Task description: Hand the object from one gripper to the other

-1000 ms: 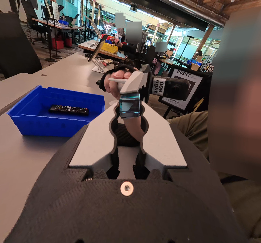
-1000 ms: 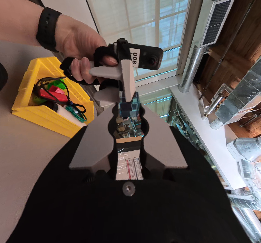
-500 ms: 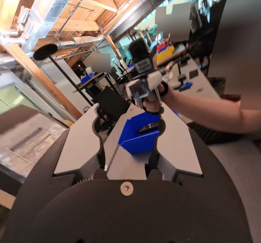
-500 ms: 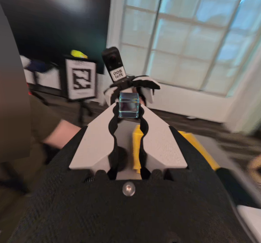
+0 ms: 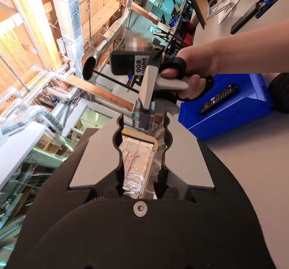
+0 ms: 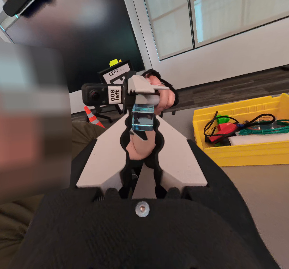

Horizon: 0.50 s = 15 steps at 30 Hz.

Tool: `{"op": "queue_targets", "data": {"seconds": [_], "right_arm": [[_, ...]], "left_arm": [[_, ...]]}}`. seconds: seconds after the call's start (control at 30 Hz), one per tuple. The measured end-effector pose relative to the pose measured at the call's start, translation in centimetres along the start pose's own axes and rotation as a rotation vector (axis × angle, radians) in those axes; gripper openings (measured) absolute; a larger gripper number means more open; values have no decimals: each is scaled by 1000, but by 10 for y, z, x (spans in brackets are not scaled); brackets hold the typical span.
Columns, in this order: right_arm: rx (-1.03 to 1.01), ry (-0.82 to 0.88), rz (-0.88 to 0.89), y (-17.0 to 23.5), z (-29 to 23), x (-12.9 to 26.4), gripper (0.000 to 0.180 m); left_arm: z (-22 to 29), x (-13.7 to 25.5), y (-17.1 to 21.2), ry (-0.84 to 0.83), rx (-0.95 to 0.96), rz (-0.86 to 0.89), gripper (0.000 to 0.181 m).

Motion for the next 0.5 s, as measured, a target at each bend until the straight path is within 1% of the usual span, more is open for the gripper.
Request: {"op": "queue_targets", "data": {"seconds": [0.03, 0.07, 0.1, 0.17, 0.2, 0.23, 0.3, 0.37, 0.43, 0.5], "right_arm": [[2, -7, -9, 1, 0, -1, 25], [0, -16, -13, 2, 0, -2, 31], [-5, -15, -19, 3, 1, -3, 36], [-3, 18, -11, 3, 4, -3, 47], [30, 70, 15, 1, 6, -2, 53], [100, 145, 58, -3, 8, -1, 58], [315, 308, 115, -12, 4, 2, 66], [550, 400, 171, -18, -13, 0, 66], [751, 477, 214, -19, -32, -7, 56], [921, 575, 163, -13, -44, -18, 46]], "left_arm": [[2, -2, 1, 10, -5, -2, 46], [4, -3, 2, 15, -23, -12, 38], [5, -4, 3, 7, -60, -23, 25], [6, -5, 6, -22, -157, -57, 25], [5, -6, 8, -42, -182, -93, 25], [3, -7, 11, -67, -197, -140, 25], [-1, -8, 18, -111, -239, -245, 26], [-5, -9, 26, -156, -297, -353, 25], [-8, -11, 32, -208, -341, -439, 26], [-9, -14, 36, -249, -354, -497, 25]]}}
Point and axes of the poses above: each gripper's, where its closed fingertips meet, x back along the fingers, y out of its underside, z = x × y across the jaws, the point moved 10 cm from there along x, back along the fingers, and after that the axes turned 13 degrees about z, right-handed, at the moved point
